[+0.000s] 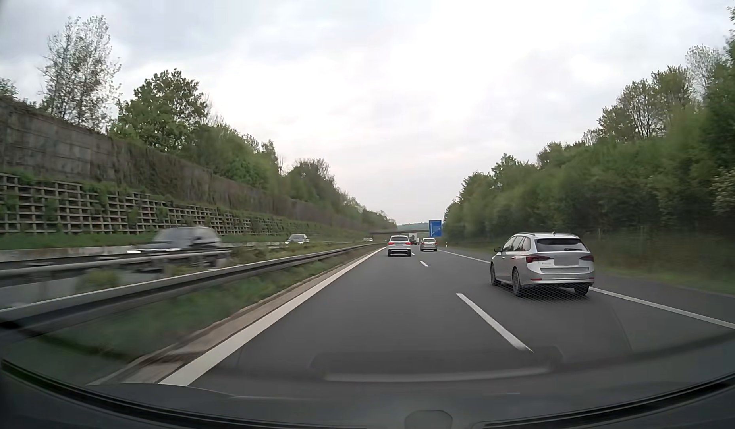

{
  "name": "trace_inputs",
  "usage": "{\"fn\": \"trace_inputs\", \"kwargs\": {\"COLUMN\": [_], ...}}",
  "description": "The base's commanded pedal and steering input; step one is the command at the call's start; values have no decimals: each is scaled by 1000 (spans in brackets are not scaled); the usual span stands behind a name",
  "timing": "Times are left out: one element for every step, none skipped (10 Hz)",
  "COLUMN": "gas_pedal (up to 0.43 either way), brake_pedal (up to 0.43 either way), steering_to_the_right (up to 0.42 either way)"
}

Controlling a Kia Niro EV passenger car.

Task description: Follow the waypoints while adhering to traffic rules and regulations

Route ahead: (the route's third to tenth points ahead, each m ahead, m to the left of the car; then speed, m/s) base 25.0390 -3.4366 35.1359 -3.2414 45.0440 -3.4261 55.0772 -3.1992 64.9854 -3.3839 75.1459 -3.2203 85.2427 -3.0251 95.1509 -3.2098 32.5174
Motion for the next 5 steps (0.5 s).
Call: {"fn": "trace_inputs", "kwargs": {"gas_pedal": [189, 169, 150, 138, 130], "brake_pedal": [0, 0, 0, 0, 0], "steering_to_the_right": [-1, -1, -1, -1, -1]}}
